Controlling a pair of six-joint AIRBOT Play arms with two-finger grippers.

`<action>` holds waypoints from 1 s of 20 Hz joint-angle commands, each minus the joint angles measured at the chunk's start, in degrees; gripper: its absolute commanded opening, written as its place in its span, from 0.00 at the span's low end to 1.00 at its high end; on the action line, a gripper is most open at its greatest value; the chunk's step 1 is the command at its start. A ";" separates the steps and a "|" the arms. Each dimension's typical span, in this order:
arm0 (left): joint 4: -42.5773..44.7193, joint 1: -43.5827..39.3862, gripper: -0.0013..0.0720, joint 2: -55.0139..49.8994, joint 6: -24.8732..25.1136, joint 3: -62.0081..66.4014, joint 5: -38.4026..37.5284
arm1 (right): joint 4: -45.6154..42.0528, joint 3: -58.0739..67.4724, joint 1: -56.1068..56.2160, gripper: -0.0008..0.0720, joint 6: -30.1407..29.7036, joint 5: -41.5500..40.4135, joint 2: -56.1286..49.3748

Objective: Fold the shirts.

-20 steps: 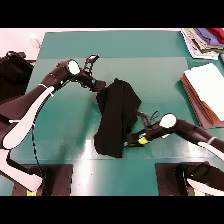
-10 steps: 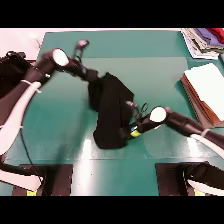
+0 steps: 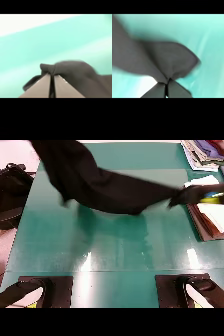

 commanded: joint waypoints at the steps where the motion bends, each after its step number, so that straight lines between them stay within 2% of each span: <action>1: 1.62 0.42 0.05 9.92 0.96 3.89 0.66 | -2.84 12.13 -11.43 0.03 -3.06 4.39 4.68; 4: 0.72 0.42 0.05 13.51 0.94 5.88 0.61 | -2.82 19.19 -17.22 0.03 -4.90 8.83 3.37; 7: -1.29 0.42 0.05 13.57 0.96 8.39 -3.04 | -2.86 26.34 -18.69 0.03 -5.33 13.20 -1.53; 10: -0.98 0.42 0.05 10.58 0.98 6.08 -12.44 | -3.04 30.93 -15.69 0.03 -5.31 15.50 -9.35; 13: -1.25 0.42 0.05 4.26 0.96 -3.02 -22.05 | -3.02 28.61 -9.81 0.03 -5.09 16.11 -19.02; 14: -1.27 0.42 0.05 2.03 0.98 -7.32 -23.15 | -3.02 27.04 -8.55 0.03 -5.09 16.39 -22.34; 16: -1.25 0.42 0.05 -2.84 1.22 -16.96 -20.72 | -3.02 24.30 -7.04 0.03 -5.11 17.11 -29.92; 18: -1.07 0.42 0.05 -8.28 1.81 -24.35 -11.67 | -2.93 23.91 -6.97 0.03 -5.11 16.57 -37.29; 20: 0.42 0.42 0.05 -15.21 1.62 -25.57 -3.26 | -2.95 26.03 -6.97 0.03 -5.14 14.82 -43.28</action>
